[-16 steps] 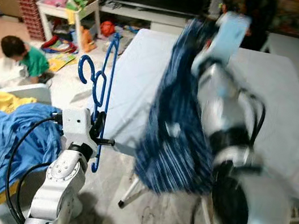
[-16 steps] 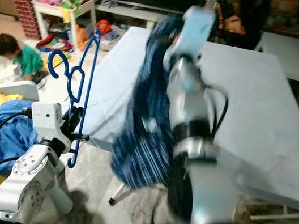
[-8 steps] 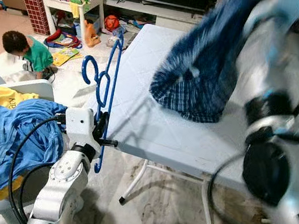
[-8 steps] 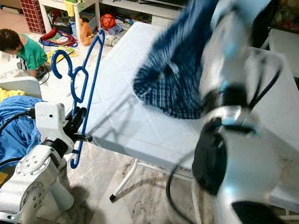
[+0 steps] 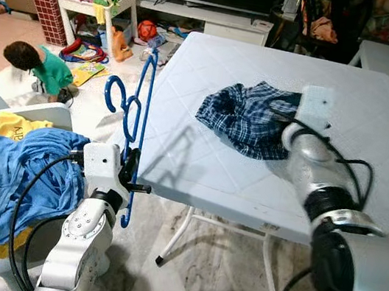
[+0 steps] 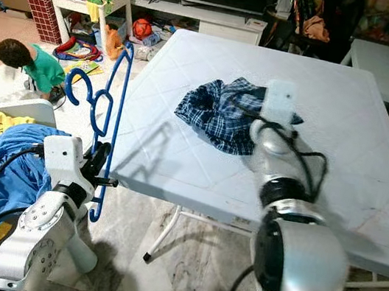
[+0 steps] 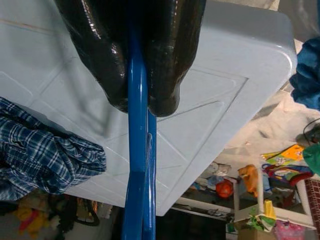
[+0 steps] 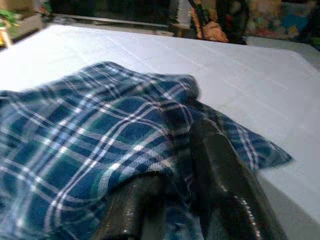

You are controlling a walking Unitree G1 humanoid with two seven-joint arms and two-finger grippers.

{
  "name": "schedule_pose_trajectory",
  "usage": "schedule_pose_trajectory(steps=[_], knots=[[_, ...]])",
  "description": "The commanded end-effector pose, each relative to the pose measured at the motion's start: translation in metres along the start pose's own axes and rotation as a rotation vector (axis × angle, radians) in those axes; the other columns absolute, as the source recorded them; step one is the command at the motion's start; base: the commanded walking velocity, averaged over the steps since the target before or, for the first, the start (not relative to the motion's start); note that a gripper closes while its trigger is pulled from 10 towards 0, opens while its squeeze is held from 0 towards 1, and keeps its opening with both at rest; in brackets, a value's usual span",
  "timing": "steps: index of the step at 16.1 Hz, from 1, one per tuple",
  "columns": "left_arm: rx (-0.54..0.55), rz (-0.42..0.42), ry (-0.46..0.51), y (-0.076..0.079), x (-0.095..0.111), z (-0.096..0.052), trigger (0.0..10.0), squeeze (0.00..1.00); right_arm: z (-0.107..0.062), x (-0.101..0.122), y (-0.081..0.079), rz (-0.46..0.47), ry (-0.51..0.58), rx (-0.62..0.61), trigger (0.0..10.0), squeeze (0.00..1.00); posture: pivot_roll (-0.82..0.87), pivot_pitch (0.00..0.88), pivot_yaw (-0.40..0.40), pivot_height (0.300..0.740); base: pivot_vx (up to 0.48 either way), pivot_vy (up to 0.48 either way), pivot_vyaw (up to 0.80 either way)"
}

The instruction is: Hang hanger

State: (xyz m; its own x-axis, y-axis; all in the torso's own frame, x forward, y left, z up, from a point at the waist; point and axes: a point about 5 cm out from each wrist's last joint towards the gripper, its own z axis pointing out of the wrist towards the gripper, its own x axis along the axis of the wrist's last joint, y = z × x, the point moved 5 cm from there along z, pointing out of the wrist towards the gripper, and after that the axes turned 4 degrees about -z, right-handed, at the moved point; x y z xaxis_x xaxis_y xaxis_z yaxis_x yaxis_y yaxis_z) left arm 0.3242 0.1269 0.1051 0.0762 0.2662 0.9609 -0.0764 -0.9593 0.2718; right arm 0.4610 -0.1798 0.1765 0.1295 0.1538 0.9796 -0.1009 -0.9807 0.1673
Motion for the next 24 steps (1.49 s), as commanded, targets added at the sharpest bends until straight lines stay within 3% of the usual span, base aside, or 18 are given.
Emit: schedule_pose_trajectory(steps=[1,4,8,9,12,15,20,24], knots=[[-0.020,0.017,0.005,0.004,0.003,0.000,10.0,0.00,-0.002,-0.020,0.001,0.008,-0.082,0.031,10.0,1.00,0.00,0.000,0.014,0.740,0.000,0.000,0.00],[-0.028,0.020,-0.003,0.006,0.001,0.000,10.0,0.00,-0.006,-0.041,0.011,-0.101,-0.134,0.081,10.0,1.00,0.00,0.000,0.012,0.740,0.000,0.000,0.00],[-0.049,0.023,-0.039,0.011,-0.008,-0.004,10.0,0.00,-0.020,-0.073,0.006,-0.332,-0.176,0.331,10.0,1.00,-0.01,0.000,0.017,0.740,0.000,0.000,0.00],[-0.051,0.023,-0.041,0.011,-0.009,-0.004,10.0,0.00,-0.021,-0.074,0.007,-0.337,-0.175,0.345,10.0,1.00,-0.01,0.000,0.017,0.740,0.000,0.000,0.00],[-0.067,0.013,-0.041,0.017,-0.009,-0.006,10.0,0.00,-0.025,-0.057,0.000,-0.249,-0.064,0.426,10.0,1.00,-0.02,0.000,0.020,0.740,0.000,0.000,0.00],[-0.071,0.019,-0.056,0.018,-0.013,-0.008,10.0,0.00,-0.036,-0.058,-0.005,-0.187,-0.039,0.522,10.0,1.00,-0.03,0.000,0.023,0.740,0.000,0.000,0.00],[-0.096,0.034,-0.059,0.022,-0.012,-0.003,10.0,0.00,-0.045,-0.016,-0.011,-0.005,0.176,0.587,10.0,1.00,-0.04,0.000,0.033,0.740,0.000,0.000,0.00],[-0.100,0.038,-0.060,0.023,-0.012,-0.003,10.0,0.00,-0.045,-0.006,-0.009,0.047,0.233,0.488,10.0,1.00,-0.04,0.000,0.027,0.740,0.000,0.000,0.00]])
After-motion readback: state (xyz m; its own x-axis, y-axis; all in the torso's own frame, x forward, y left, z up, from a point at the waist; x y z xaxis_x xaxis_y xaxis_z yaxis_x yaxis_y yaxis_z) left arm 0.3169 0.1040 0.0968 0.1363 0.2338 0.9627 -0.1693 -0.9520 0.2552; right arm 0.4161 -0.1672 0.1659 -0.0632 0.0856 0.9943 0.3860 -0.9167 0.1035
